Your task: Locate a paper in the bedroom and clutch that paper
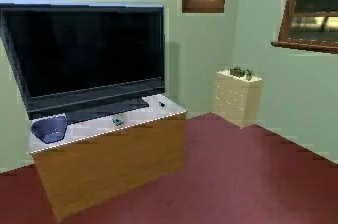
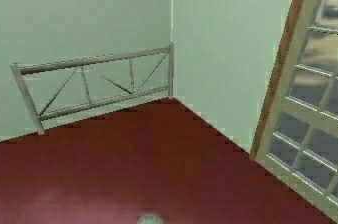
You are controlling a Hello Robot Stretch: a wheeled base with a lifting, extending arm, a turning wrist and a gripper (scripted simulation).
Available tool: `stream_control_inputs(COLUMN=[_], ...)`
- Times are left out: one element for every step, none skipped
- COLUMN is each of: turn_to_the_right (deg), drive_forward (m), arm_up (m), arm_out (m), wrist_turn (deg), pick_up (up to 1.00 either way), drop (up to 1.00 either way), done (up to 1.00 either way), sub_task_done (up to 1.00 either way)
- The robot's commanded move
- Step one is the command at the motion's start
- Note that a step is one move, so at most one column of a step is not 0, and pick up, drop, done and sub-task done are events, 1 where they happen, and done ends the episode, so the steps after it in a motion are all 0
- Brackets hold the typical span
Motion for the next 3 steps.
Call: stream_control_inputs(turn_to_the_right=[24.0, 0.0, 3.0], drive_forward=[0.0, 0.5, 0.0], arm_up=[0.0, 0.0, 0.0], arm_out=[0.0, 0.0, 0.0], wrist_turn=[0.0, 0.0, 0.0], pick_up=[0.0, 0.0, 0.0], drop=[0.0, 0.0, 0.0], done=[0.0, 0.0, 0.0], sub_task_done=[0.0, 0.0, 0.0])
